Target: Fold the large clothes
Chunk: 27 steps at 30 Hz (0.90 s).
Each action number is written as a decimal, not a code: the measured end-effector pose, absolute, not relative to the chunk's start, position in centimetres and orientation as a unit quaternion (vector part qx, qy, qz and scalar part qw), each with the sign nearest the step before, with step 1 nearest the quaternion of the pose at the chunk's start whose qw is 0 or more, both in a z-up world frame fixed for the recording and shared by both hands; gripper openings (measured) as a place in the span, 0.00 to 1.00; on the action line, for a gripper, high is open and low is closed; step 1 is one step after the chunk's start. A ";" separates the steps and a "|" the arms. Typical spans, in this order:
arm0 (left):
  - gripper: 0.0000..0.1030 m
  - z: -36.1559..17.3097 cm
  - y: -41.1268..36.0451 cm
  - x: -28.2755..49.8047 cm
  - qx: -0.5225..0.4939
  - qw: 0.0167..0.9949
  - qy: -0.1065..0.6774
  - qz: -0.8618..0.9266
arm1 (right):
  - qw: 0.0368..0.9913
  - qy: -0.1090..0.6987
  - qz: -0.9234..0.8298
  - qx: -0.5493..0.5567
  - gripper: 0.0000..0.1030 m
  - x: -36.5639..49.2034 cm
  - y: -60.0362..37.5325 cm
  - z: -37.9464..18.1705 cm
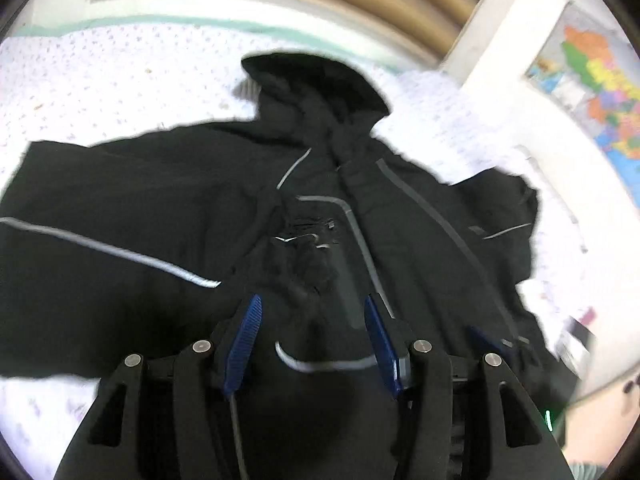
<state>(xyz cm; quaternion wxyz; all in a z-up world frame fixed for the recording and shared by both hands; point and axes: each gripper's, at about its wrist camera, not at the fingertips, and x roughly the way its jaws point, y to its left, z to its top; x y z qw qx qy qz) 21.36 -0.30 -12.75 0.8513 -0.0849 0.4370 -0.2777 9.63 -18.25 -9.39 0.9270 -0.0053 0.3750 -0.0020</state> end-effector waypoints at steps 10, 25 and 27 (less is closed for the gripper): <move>0.55 -9.3 10.3 19.5 -0.073 0.901 0.393 -0.166 | 0.897 0.408 0.091 0.144 0.99 17.3 -17.1 -2.7; 0.55 -9.0 15.9 22.1 -0.076 0.915 0.388 -0.081 | 0.885 0.402 0.146 0.183 0.34 21.6 -14.7 -1.4; 0.55 -8.1 14.3 22.2 -0.067 0.919 0.379 -0.089 | 0.898 0.380 0.144 0.169 0.34 20.6 -16.6 1.1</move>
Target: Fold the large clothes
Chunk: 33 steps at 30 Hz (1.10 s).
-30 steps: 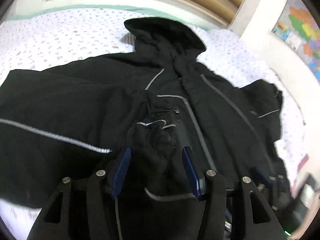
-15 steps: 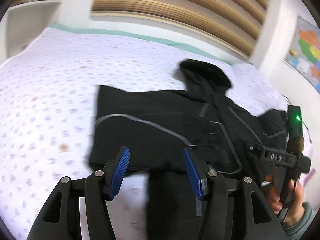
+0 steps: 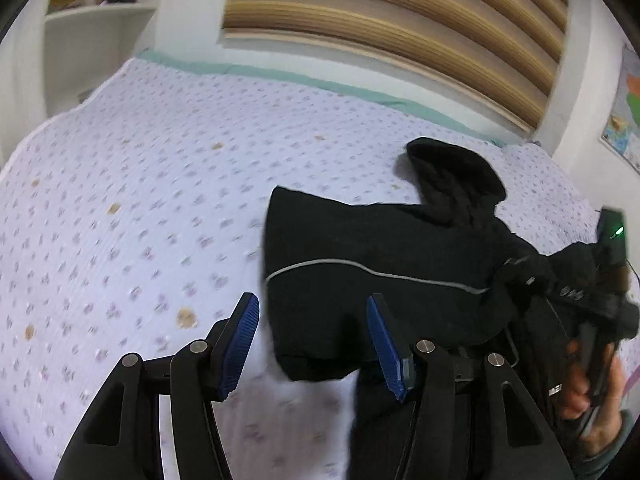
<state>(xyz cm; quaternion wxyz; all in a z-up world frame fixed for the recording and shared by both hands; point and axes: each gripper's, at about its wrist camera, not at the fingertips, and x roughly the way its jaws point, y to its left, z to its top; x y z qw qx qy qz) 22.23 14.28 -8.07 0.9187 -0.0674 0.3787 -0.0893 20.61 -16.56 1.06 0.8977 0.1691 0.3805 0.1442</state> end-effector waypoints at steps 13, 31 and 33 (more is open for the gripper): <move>0.55 -7.1 0.5 26.0 -0.013 0.901 0.381 -0.206 | 0.938 0.332 0.022 0.101 0.33 16.6 -36.2 4.9; 0.55 -13.2 -3.4 28.0 -0.047 0.863 0.443 -0.239 | 0.901 0.393 0.015 0.184 0.62 14.7 -40.6 -0.8; 0.59 -12.6 -2.9 27.4 -0.075 0.867 0.429 -0.243 | 0.906 0.379 0.052 0.178 0.73 14.7 -37.9 0.4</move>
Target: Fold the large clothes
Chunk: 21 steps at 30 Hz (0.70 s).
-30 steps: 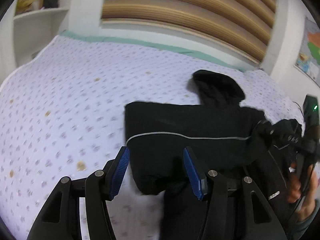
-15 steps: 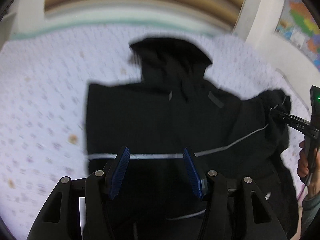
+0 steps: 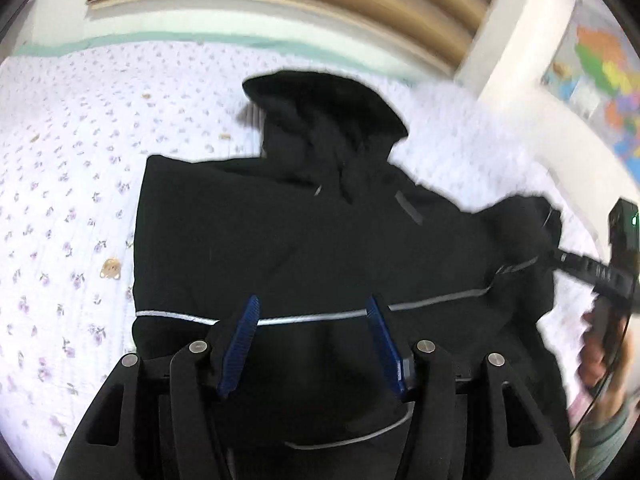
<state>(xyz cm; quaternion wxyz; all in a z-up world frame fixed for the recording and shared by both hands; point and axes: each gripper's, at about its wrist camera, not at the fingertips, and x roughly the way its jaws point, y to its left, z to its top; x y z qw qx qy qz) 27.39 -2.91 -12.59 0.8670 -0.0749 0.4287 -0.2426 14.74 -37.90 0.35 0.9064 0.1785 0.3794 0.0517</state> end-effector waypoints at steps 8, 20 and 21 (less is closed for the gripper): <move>0.60 -18.8 -2.6 25.2 -0.036 0.887 0.414 -0.202 | 0.908 0.414 0.055 0.015 0.80 16.2 -27.7 -9.3; 0.62 -19.0 -3.8 25.8 0.034 0.888 0.426 -0.170 | 0.913 0.404 0.052 0.038 0.81 14.7 -28.5 -10.7; 0.62 -18.7 -3.7 25.6 0.033 0.884 0.433 -0.174 | 0.910 0.408 0.054 0.043 0.81 14.8 -28.6 -10.5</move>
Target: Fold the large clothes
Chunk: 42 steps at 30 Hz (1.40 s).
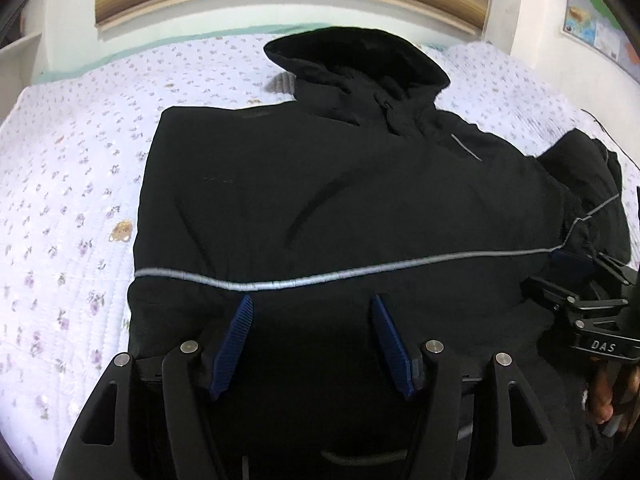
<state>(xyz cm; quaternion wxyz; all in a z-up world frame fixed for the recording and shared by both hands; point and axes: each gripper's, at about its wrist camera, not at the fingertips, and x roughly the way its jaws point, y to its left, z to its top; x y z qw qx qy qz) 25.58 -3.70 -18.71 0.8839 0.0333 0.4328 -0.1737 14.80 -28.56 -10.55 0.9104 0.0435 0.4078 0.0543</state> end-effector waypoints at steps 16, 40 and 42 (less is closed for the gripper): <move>0.62 -10.9 -27.9 21.9 -0.015 0.828 0.432 -0.358 | 0.930 0.331 -0.012 0.158 0.81 -0.9 -51.0 -3.0; 0.62 -20.8 -37.1 21.1 0.058 0.854 0.382 -0.349 | 0.901 0.305 -0.145 0.272 0.57 16.1 -73.1 -6.3; 0.62 -20.8 -37.0 21.3 0.053 0.853 0.382 -0.351 | 0.899 0.319 -0.113 0.278 0.23 17.1 -72.8 -7.0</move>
